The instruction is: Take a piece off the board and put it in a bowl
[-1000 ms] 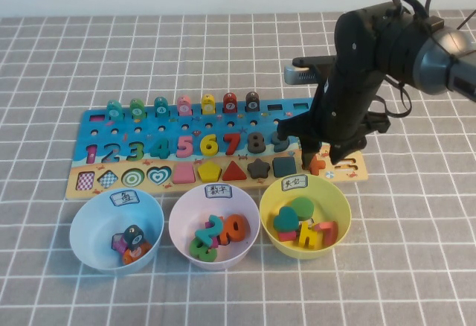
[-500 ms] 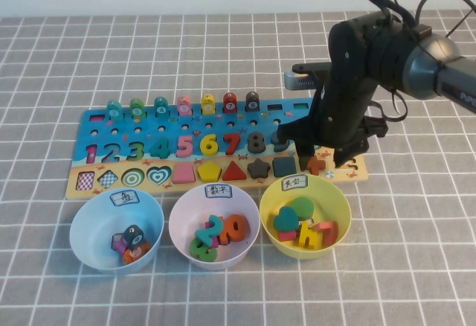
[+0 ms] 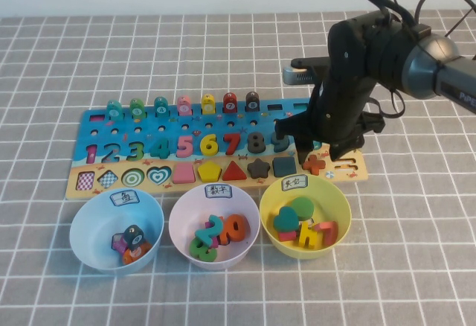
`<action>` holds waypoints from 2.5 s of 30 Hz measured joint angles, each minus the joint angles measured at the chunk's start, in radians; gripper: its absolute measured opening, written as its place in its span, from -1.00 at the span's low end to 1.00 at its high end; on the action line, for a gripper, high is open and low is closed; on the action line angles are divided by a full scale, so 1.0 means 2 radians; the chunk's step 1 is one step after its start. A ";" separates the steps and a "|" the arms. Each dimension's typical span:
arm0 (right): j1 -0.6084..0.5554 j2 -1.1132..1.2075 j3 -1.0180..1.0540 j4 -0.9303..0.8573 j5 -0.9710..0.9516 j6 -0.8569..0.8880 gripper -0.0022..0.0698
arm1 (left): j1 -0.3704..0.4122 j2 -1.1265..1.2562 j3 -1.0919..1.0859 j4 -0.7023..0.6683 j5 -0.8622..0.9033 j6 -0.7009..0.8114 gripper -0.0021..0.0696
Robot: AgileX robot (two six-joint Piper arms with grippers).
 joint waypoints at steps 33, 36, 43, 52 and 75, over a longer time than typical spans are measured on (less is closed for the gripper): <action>0.001 0.012 0.000 0.004 -0.006 0.000 0.14 | 0.000 0.000 0.000 0.000 0.000 0.000 -0.94; 0.001 0.016 0.000 0.004 -0.006 0.000 0.14 | 0.000 0.000 0.000 0.000 0.000 0.000 -0.94; 0.002 0.021 0.000 0.004 -0.005 0.000 0.14 | 0.000 0.000 0.000 0.000 0.000 0.000 -0.94; 0.002 0.021 0.000 0.004 -0.005 0.000 0.06 | 0.000 0.000 0.000 0.000 0.000 0.000 -0.94; 0.005 0.021 -0.031 -0.001 0.019 0.000 -0.11 | 0.000 0.000 0.000 0.000 0.000 0.000 -0.94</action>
